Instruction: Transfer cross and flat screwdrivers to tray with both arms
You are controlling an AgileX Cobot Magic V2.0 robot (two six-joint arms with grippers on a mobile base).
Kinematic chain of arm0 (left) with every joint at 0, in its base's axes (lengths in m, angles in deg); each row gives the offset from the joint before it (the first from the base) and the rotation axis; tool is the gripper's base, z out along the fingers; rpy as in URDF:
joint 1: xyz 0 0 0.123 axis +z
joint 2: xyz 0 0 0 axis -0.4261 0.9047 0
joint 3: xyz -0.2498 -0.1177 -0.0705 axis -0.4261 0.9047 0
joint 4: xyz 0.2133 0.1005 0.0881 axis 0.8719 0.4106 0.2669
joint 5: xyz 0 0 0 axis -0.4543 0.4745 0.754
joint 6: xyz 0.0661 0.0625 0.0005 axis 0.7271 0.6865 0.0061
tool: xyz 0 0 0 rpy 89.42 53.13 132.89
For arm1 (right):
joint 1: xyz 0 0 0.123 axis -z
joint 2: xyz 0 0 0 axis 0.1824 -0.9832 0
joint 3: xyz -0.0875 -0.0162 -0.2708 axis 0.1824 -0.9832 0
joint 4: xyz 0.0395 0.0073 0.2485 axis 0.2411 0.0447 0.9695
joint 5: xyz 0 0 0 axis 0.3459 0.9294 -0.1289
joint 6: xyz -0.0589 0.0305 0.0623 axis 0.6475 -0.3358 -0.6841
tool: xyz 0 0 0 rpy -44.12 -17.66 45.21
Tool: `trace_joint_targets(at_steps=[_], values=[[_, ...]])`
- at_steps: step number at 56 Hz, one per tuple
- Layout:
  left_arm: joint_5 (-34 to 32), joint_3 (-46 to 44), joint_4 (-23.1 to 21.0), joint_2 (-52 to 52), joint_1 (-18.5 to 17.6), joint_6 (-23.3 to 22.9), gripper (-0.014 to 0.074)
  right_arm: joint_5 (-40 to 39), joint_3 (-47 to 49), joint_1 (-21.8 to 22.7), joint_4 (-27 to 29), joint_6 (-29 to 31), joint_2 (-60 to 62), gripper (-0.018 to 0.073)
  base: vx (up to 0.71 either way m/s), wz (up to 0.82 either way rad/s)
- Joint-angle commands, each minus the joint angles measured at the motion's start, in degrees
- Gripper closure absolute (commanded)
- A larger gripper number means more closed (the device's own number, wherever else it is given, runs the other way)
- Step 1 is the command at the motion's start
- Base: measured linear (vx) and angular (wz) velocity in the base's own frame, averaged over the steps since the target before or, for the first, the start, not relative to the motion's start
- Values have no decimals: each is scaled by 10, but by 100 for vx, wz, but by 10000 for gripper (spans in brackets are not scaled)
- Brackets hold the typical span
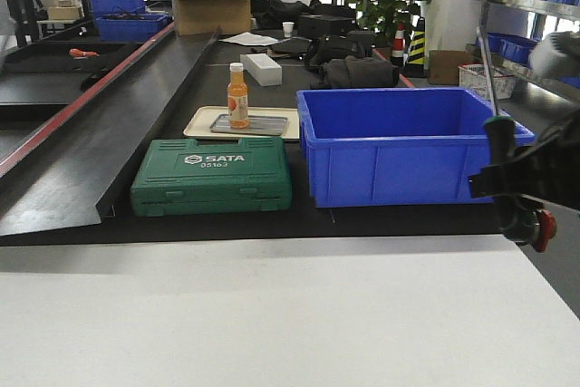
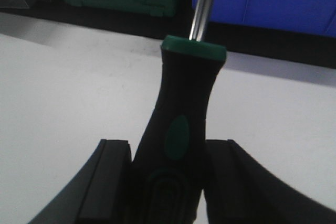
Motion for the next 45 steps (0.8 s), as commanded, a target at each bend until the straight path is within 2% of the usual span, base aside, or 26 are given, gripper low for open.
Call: trace_joint_targets(at_steps=[1, 11, 21, 45], values=[[-61, 17, 4, -73, -2, 0, 596, -92, -58, 2, 8, 12, 97, 567, 0, 0], [-86, 87, 4, -198, -2, -1, 596, -164, -182, 2, 7, 15, 276, 567, 0, 0], [-83, 101, 4, -226, -2, -1, 596, -182, -244, 2, 6, 13, 372, 567, 0, 0], [-81, 102, 1, -225, -2, -1, 596, -178, -254, 2, 11, 10, 397, 567, 0, 0]])
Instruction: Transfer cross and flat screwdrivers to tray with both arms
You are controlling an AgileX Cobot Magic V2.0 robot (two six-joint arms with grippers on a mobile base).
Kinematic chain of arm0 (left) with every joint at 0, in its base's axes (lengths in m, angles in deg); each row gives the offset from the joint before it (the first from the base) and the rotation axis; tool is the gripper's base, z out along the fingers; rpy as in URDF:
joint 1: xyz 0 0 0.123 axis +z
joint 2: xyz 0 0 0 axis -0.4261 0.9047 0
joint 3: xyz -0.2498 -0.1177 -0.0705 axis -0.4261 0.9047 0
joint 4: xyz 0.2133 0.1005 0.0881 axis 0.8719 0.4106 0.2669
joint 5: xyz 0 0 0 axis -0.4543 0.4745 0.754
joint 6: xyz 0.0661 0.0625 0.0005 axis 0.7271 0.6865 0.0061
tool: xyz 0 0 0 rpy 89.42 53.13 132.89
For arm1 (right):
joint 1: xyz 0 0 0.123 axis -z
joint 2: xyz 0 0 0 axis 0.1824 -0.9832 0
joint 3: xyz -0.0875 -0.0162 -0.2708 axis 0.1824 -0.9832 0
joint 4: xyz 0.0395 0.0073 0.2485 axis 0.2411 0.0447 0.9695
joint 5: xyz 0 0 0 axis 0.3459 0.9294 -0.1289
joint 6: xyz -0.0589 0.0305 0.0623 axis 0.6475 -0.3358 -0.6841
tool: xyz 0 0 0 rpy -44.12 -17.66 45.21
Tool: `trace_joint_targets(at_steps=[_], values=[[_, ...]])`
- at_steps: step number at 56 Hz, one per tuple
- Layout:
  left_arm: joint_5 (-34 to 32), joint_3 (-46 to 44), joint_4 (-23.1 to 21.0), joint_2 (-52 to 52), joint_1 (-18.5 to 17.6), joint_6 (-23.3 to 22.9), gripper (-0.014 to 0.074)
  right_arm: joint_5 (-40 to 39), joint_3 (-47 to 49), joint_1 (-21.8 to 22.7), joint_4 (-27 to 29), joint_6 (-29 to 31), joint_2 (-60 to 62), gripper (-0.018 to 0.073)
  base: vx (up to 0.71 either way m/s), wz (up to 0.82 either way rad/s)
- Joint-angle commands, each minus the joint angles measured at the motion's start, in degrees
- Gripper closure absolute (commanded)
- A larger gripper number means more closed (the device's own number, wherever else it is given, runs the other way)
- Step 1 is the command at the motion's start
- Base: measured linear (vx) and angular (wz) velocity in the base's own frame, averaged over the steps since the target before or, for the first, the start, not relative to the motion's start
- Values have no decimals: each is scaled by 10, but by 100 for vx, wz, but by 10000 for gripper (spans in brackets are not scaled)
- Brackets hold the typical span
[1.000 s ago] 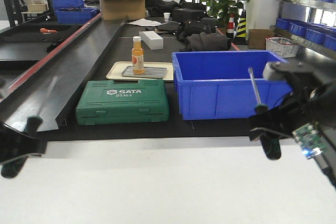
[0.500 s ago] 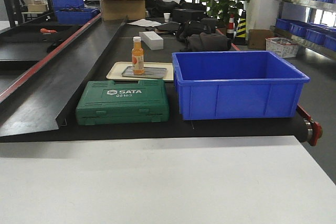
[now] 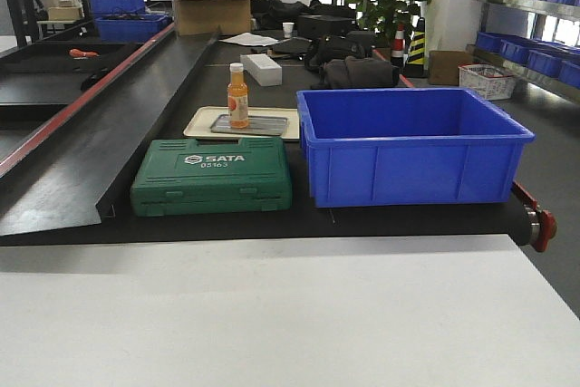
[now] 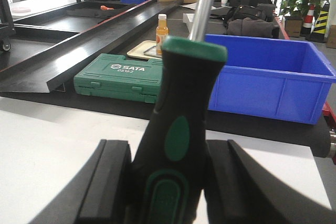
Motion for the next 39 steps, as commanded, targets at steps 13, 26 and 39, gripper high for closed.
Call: trace_joint_targets(at_steps=[13, 26, 39], values=[[-57, -14, -3, 5, -2, -1, 596, -54, 15, 2, 7, 1, -3, 567, 0, 0], [-57, -14, -3, 5, -2, -1, 596, -54, 15, 2, 7, 1, -3, 567, 0, 0], [-57, -14, -3, 5, -2, -1, 596, -52, 15, 2, 7, 1, -4, 567, 0, 0]])
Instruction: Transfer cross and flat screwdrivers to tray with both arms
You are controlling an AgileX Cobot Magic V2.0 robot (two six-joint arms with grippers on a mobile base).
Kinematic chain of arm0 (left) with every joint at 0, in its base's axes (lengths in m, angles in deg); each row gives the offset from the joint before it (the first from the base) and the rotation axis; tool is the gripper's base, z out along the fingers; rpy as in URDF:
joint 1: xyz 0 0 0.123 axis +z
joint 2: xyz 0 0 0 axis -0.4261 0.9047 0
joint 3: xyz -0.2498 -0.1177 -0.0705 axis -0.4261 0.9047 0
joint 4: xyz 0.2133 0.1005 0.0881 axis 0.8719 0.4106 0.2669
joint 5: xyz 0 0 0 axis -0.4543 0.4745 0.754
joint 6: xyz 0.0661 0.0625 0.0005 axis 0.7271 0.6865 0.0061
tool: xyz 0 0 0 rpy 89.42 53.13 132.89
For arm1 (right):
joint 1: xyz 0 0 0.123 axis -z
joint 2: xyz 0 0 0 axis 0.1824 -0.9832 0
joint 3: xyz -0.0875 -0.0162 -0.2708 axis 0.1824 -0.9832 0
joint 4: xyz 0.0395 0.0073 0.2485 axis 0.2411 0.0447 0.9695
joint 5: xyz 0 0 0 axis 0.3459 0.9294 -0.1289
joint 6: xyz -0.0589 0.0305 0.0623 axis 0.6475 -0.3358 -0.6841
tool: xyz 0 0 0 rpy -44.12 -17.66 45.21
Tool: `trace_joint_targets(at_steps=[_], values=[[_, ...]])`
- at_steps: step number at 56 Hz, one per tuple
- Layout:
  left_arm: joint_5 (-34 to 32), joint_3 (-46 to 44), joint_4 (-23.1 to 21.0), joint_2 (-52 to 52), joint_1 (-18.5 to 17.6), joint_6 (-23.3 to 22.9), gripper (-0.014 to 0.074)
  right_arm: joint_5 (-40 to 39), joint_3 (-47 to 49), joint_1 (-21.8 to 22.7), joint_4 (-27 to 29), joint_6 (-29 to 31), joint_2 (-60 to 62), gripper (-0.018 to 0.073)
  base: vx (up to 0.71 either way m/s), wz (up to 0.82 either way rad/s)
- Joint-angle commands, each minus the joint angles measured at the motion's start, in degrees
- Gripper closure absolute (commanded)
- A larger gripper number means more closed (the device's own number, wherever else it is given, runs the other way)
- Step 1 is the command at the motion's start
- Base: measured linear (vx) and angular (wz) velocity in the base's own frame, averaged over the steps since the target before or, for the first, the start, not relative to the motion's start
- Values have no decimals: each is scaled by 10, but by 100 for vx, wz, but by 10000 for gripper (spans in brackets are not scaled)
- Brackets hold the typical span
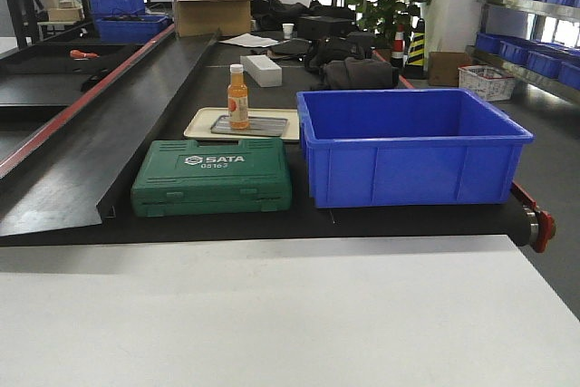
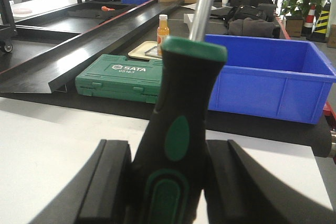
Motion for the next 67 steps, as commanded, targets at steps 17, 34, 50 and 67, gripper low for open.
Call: trace_joint_targets(at_steps=[17, 34, 50, 67], values=[[-56, -14, -3, 5, -2, -1, 596, -52, 15, 2, 5, 2, -5, 567, -9, -8], [-54, -14, -4, 5, -2, -1, 596, -52, 15, 2, 5, 2, -5, 567, -20, -41], [-54, -14, -4, 5, -2, -1, 596, -52, 15, 2, 5, 2, -5, 567, -22, -64], [-54, -14, -4, 5, -2, -1, 596, -51, 15, 2, 5, 2, -5, 567, -19, -60]])
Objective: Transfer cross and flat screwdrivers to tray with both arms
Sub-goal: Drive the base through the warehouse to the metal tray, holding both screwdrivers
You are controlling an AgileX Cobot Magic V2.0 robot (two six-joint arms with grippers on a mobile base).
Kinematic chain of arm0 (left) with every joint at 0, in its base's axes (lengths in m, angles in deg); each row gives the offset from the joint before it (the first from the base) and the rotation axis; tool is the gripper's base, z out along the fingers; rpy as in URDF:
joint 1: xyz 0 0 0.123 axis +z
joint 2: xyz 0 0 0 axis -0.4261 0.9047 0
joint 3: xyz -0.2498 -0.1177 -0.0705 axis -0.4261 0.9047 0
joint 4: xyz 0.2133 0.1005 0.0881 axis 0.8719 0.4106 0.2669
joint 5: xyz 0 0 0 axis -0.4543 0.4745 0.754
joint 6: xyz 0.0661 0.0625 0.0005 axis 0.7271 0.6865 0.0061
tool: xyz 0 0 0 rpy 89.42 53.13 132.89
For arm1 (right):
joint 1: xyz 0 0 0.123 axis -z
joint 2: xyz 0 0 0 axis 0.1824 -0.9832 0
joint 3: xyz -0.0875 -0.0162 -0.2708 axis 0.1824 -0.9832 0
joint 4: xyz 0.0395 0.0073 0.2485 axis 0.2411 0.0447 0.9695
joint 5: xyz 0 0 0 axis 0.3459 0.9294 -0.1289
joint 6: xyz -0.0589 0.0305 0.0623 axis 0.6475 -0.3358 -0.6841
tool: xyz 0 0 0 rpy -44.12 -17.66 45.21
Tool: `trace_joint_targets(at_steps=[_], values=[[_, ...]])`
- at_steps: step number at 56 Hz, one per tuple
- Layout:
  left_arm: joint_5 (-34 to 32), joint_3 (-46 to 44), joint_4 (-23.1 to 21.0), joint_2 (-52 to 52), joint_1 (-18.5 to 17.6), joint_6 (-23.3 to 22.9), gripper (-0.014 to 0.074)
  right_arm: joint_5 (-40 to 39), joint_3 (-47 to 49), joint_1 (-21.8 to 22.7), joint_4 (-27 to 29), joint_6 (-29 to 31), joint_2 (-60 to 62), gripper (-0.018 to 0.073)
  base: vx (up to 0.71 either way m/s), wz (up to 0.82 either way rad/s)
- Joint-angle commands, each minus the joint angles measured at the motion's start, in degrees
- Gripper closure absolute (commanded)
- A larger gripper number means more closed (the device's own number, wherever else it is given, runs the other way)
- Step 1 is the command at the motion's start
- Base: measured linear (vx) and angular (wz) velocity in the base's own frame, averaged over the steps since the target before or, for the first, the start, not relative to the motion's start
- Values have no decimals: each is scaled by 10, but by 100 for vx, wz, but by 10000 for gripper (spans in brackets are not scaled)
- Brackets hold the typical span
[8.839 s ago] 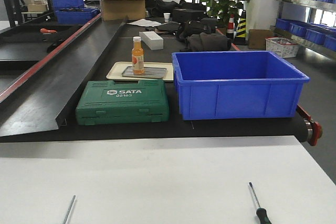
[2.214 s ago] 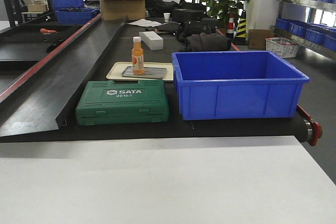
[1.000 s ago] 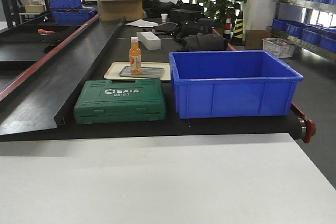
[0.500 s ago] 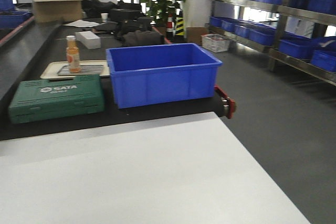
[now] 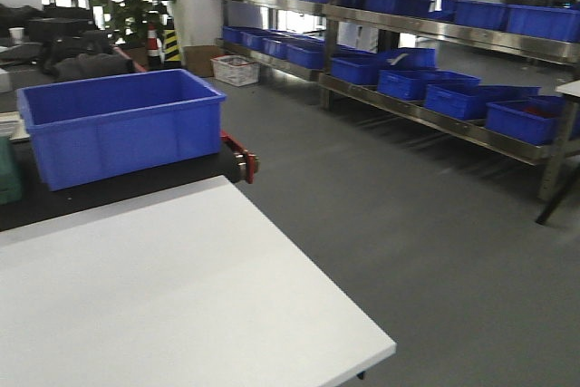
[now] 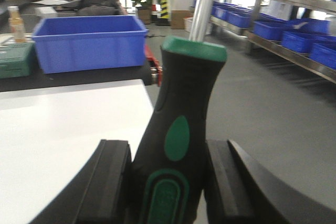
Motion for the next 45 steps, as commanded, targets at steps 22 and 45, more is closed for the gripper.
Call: trace_joint_targets(at_steps=[22, 45], values=[[-54, -14, -4, 5, -2, -1, 596, -52, 15, 2, 5, 2, -5, 567, -14, -57], [-54, -14, -4, 4, -2, -1, 596, -52, 15, 2, 5, 3, -5, 567, -5, -55]])
